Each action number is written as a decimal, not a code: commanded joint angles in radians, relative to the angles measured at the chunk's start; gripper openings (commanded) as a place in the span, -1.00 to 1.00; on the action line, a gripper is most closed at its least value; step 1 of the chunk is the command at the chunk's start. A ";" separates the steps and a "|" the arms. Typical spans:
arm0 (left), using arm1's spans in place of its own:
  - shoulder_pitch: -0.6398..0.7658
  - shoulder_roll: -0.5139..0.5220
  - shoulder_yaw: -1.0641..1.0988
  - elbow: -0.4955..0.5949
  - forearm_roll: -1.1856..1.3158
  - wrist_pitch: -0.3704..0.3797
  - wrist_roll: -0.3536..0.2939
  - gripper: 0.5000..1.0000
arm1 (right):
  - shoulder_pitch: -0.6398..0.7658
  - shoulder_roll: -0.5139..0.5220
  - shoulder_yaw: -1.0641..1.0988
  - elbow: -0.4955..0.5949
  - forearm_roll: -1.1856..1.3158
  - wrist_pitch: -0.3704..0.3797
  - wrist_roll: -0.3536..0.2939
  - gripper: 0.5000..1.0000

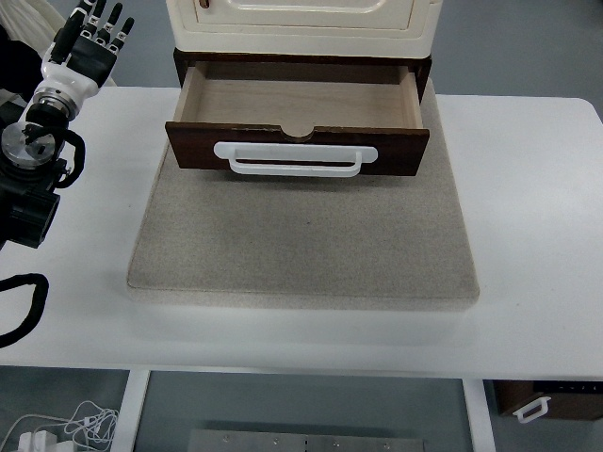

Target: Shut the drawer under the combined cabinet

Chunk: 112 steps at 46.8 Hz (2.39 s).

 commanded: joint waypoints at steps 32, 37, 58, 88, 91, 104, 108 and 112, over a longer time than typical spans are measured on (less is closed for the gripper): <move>-0.025 0.010 0.006 0.008 0.002 0.019 -0.026 1.00 | 0.000 0.000 0.000 0.000 0.000 0.000 0.000 0.81; -0.026 0.023 0.006 0.010 0.002 0.042 -0.026 1.00 | 0.000 0.000 0.000 0.000 0.000 0.000 0.000 0.81; -0.031 0.064 0.015 -0.001 0.018 -0.062 -0.015 1.00 | -0.001 0.000 0.000 0.000 0.000 0.000 0.000 0.81; -0.149 0.366 0.029 -0.385 0.044 -0.059 -0.012 1.00 | 0.000 0.000 0.000 0.000 0.000 0.000 0.000 0.81; -0.182 0.388 0.046 -0.414 0.063 -0.063 -0.012 1.00 | 0.000 0.000 0.000 0.000 0.000 0.000 0.000 0.81; -0.232 0.480 0.178 -0.656 0.072 -0.068 -0.012 1.00 | 0.000 0.000 0.000 0.000 0.000 0.000 0.000 0.81; -0.232 0.501 0.219 -0.733 0.084 -0.070 -0.015 1.00 | 0.000 0.000 0.000 0.000 0.000 0.000 0.000 0.81; -0.233 0.518 0.273 -0.799 0.135 -0.070 -0.021 1.00 | 0.000 0.000 0.000 0.000 0.000 0.000 0.000 0.81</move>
